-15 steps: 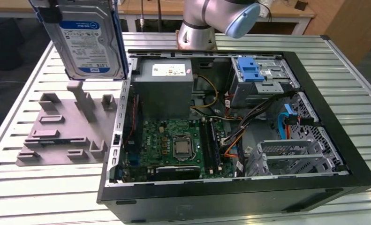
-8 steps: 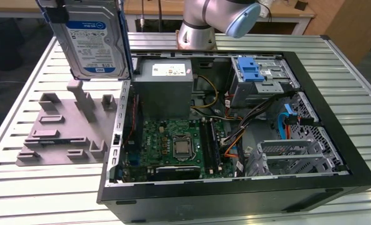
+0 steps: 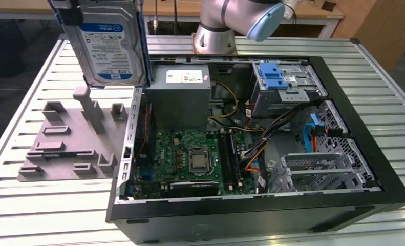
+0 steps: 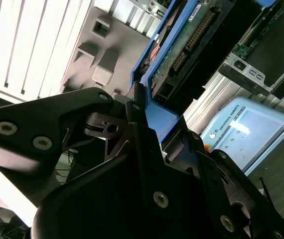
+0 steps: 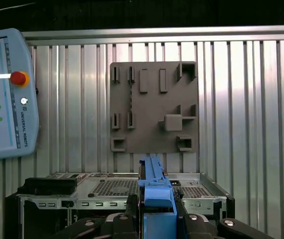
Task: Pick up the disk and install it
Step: 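Pick up the disk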
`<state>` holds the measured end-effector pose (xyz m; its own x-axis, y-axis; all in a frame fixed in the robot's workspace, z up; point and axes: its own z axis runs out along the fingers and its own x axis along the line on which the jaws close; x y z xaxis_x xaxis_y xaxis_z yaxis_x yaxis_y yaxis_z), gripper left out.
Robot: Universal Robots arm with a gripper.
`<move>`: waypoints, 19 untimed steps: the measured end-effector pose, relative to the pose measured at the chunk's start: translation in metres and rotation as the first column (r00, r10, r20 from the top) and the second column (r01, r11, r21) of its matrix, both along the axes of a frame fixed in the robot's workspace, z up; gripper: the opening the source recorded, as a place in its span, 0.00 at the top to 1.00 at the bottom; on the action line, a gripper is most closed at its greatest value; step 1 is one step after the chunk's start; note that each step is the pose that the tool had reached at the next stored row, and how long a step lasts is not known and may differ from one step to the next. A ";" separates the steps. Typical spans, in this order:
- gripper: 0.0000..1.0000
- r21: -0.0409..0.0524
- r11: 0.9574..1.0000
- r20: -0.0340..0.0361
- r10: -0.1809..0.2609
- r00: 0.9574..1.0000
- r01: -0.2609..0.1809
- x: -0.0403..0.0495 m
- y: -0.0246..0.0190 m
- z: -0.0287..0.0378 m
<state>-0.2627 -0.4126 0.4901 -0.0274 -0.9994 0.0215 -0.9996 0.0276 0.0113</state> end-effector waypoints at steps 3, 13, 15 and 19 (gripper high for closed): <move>0.64 0.000 1.000 0.000 0.000 1.000 0.000 0.0041 0.0000 0.0000; 0.64 0.000 1.000 0.000 0.000 1.000 0.000 0.0175 0.0000 0.0000; 0.64 0.000 1.000 0.000 0.000 1.000 0.000 0.0202 0.0000 0.0000; 0.64 0.000 1.000 0.000 0.000 1.000 0.000 0.0256 0.0000 0.0000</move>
<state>-0.2371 -0.4126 0.4901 -0.0274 -0.9994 0.0215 -0.9996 0.0276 0.0112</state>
